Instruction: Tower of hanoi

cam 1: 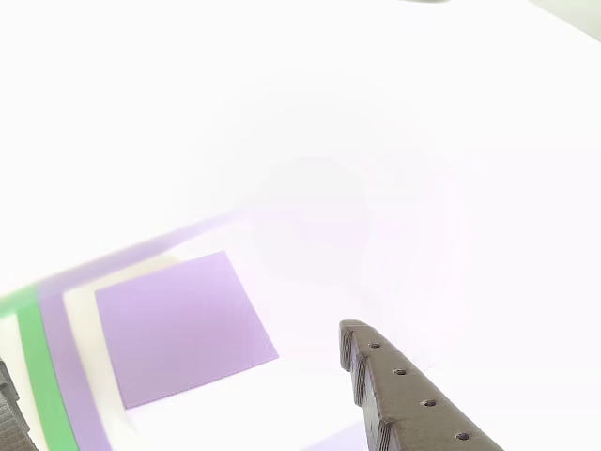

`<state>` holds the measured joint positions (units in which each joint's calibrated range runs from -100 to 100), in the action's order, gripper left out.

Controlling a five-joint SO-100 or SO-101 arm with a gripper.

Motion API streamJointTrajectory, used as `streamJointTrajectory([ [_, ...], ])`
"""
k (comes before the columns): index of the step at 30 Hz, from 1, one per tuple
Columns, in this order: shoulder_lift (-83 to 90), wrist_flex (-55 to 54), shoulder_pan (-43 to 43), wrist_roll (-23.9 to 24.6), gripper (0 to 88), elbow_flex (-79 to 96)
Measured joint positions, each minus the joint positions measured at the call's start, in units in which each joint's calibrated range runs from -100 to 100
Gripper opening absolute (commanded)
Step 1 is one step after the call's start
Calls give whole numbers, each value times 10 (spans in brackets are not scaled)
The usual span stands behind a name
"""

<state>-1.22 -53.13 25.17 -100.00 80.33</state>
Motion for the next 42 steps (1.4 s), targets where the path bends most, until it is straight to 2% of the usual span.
streamJointTrajectory([
  [19,-192,-119,9,0,430,-93],
  [42,-267,-124,-16,0,413,-161],
])
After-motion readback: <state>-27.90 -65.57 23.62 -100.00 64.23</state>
